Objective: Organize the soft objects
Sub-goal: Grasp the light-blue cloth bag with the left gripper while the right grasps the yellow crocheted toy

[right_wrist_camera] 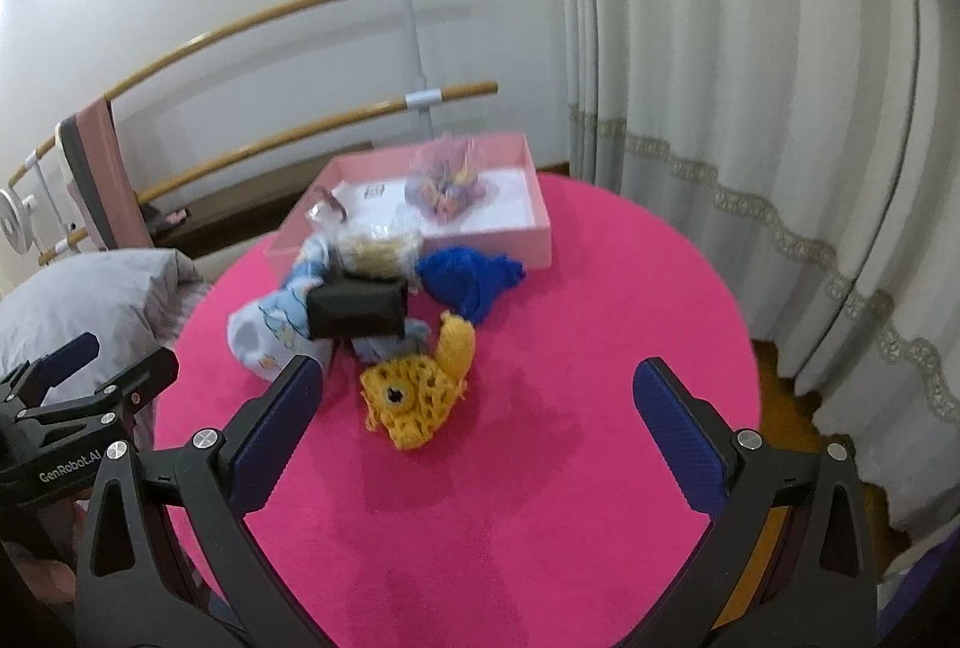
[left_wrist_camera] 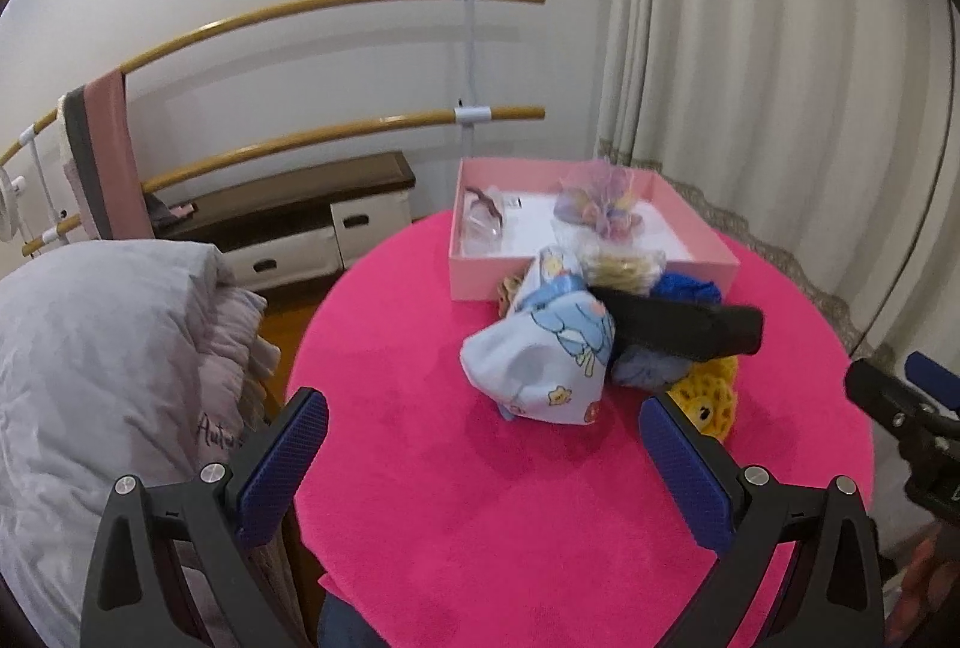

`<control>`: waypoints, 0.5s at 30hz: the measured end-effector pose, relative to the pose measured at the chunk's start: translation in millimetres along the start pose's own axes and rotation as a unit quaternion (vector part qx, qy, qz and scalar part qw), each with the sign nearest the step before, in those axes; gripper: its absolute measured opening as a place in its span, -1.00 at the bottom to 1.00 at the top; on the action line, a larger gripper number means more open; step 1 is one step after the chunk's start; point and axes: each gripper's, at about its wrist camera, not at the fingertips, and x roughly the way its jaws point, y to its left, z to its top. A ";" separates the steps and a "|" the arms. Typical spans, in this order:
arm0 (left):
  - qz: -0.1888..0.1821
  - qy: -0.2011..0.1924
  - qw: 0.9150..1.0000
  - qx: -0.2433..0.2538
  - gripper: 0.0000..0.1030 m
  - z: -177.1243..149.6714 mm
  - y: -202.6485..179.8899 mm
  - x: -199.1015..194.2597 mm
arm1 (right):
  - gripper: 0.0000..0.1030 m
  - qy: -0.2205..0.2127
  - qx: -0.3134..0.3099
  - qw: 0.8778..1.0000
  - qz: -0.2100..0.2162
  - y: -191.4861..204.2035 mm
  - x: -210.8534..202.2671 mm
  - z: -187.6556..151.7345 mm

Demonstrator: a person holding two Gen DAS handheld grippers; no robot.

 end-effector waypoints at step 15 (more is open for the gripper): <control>-0.020 0.061 0.998 0.023 1.00 14.5 -10.4 103.8 | 1.00 0.079 -0.001 0.997 0.014 -2.4 75.6 -5.2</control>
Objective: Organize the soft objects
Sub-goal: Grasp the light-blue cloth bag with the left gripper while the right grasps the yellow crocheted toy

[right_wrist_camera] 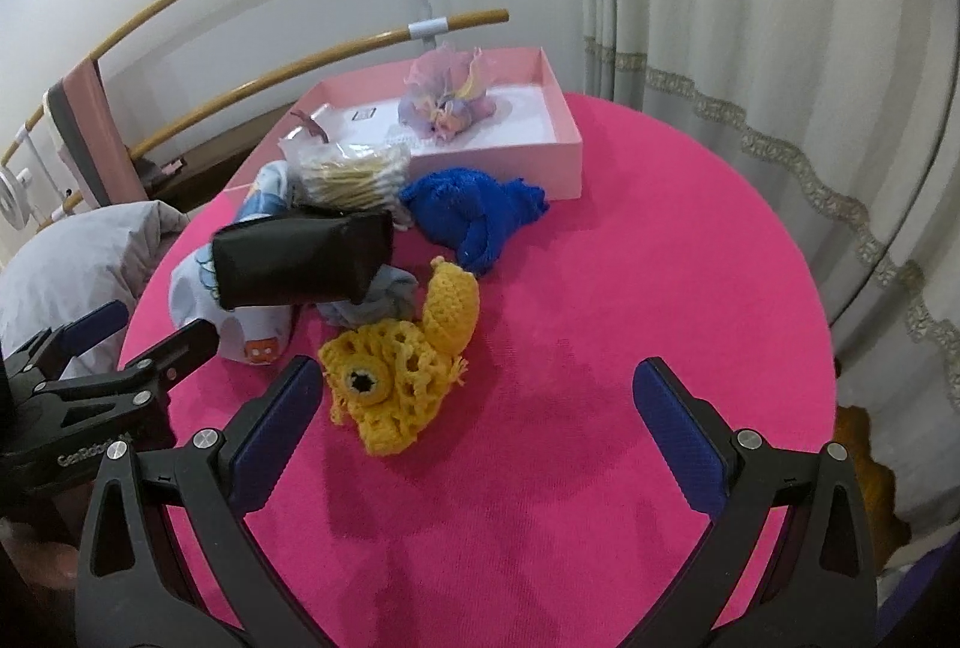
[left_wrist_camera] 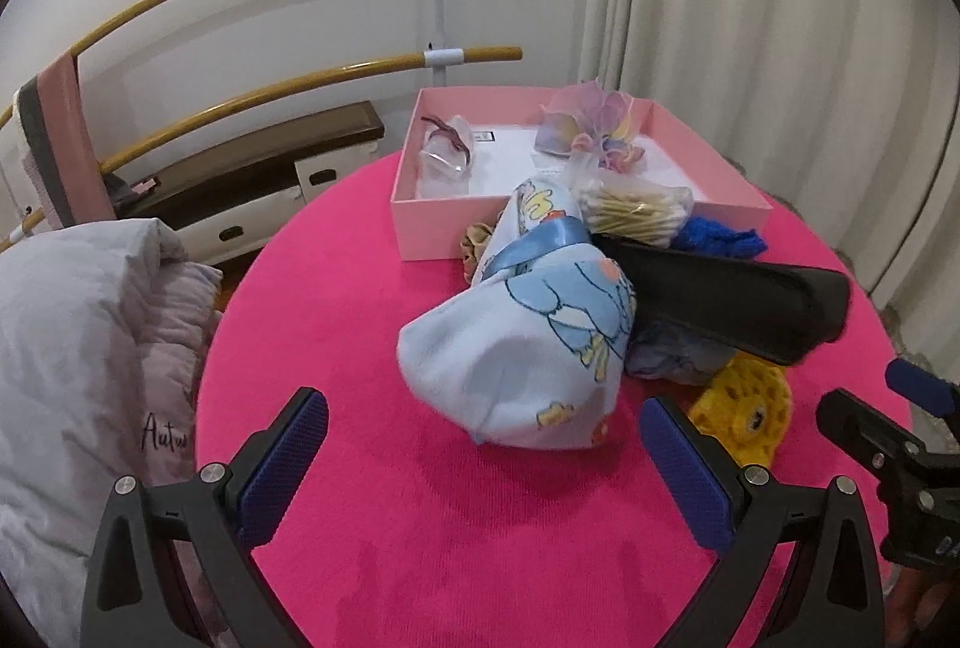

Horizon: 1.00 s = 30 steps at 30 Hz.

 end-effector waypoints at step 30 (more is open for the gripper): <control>-0.082 0.004 0.997 -0.012 0.06 18.5 23.8 53.7 | -0.49 0.041 -0.040 0.997 0.059 30.7 53.6 -8.5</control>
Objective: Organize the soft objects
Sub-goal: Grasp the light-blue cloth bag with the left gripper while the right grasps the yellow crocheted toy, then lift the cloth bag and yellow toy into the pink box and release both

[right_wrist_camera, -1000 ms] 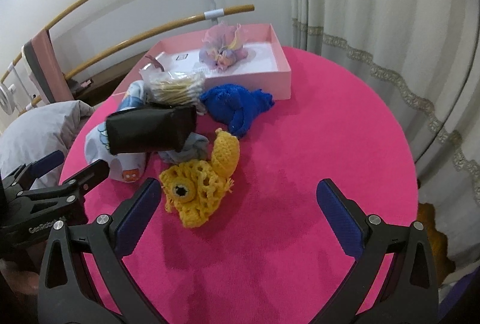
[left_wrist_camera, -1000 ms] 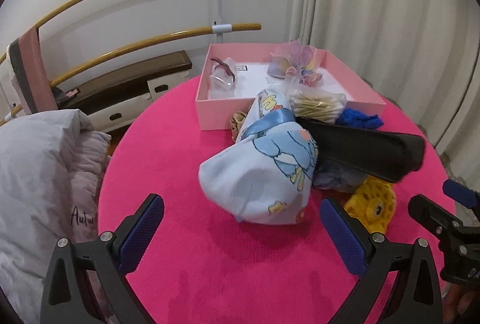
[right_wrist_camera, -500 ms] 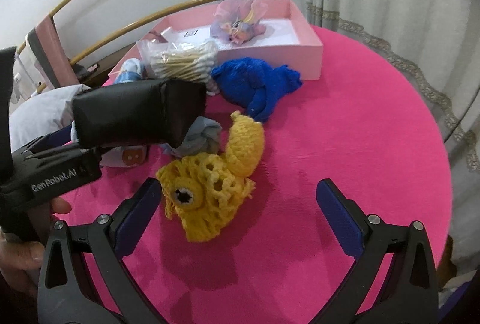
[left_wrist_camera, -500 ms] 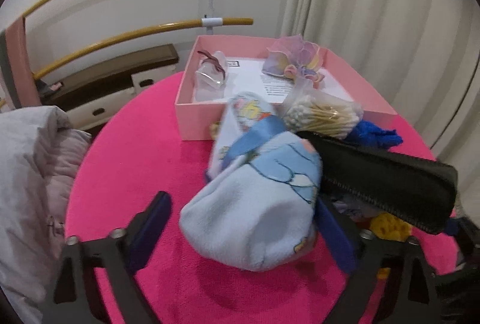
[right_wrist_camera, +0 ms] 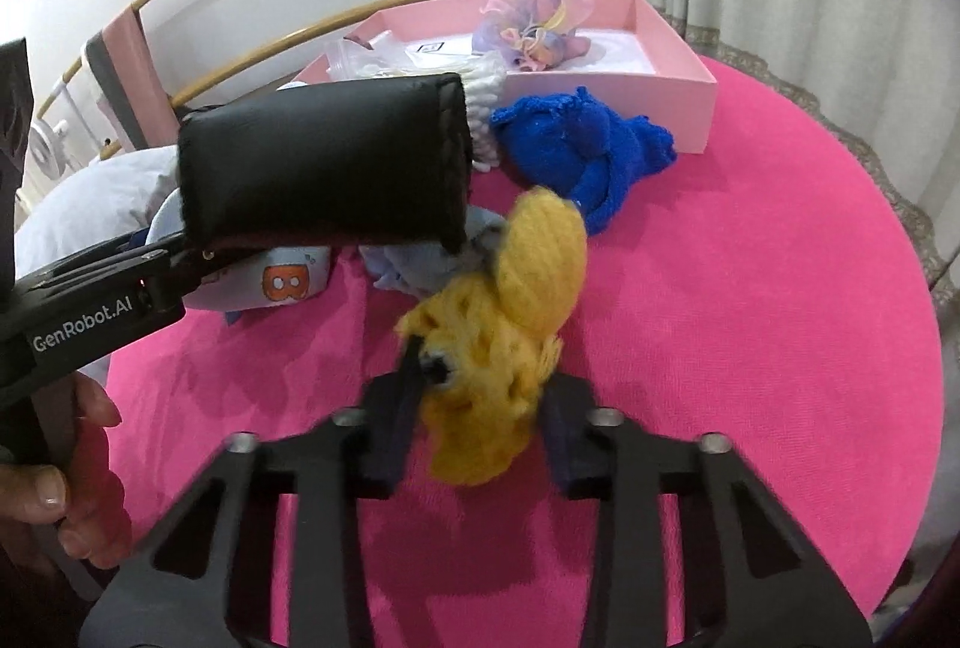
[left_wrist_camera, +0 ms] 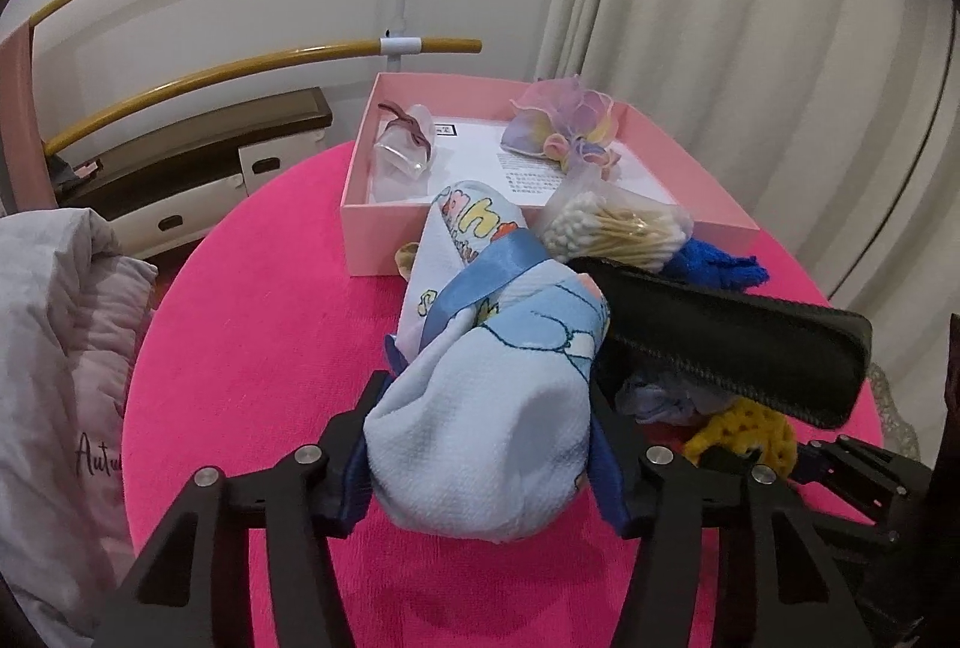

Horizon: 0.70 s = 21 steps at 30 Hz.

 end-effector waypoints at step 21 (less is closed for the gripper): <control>0.028 -0.021 0.999 0.016 0.05 -40.7 -21.8 -79.6 | -0.53 -0.032 0.022 0.999 -0.018 -21.2 -52.9 -15.3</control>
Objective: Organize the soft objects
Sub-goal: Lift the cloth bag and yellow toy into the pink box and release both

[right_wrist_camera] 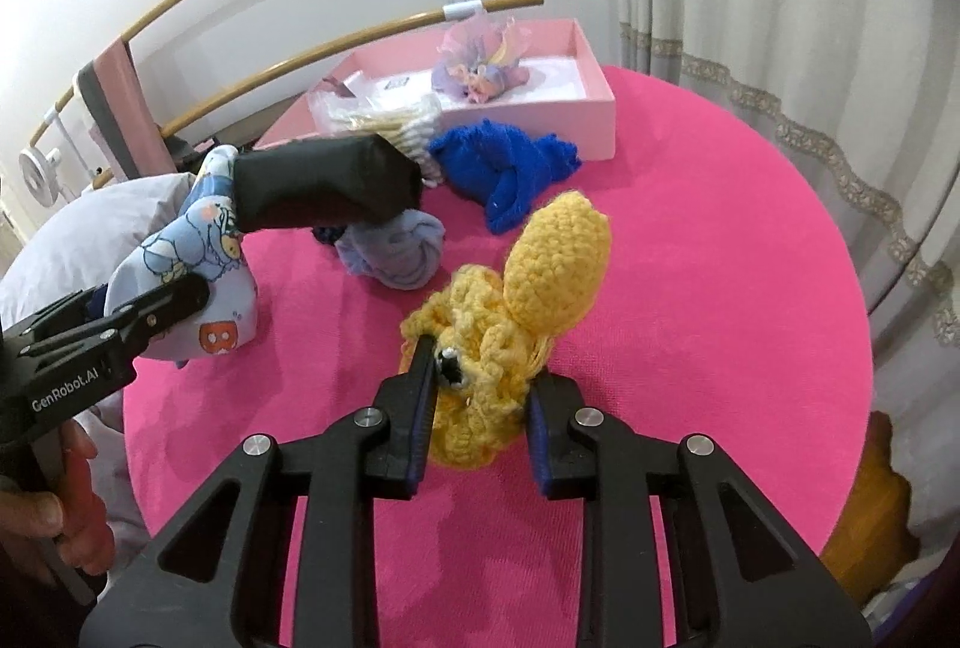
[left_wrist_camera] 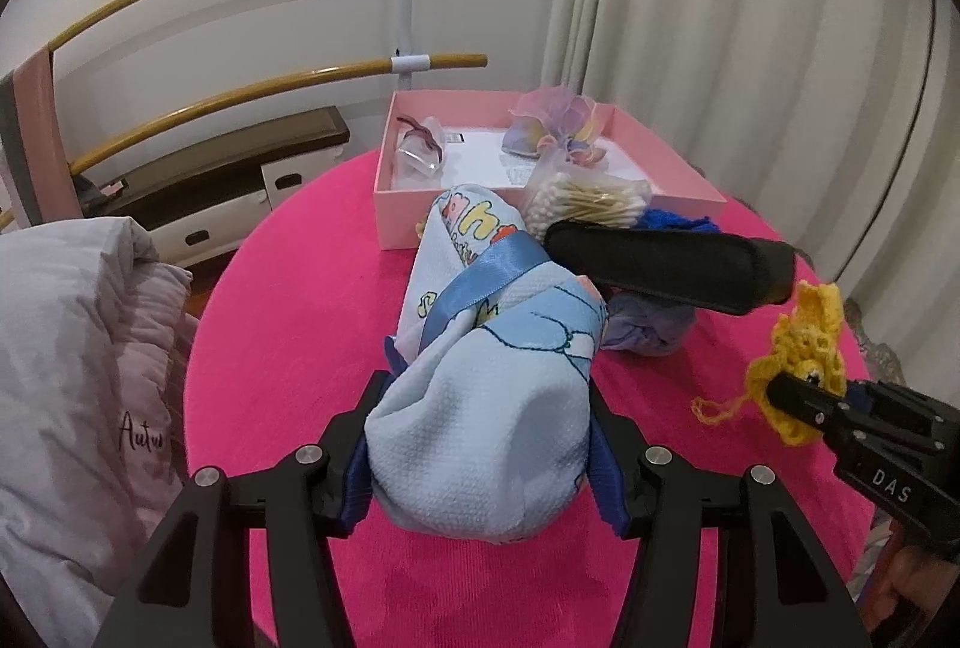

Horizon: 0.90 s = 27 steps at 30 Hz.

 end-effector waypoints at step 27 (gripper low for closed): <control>0.041 -0.086 0.995 0.008 0.06 45.4 -15.8 -85.5 | -0.53 -0.111 -0.047 0.993 0.017 24.9 -78.3 72.1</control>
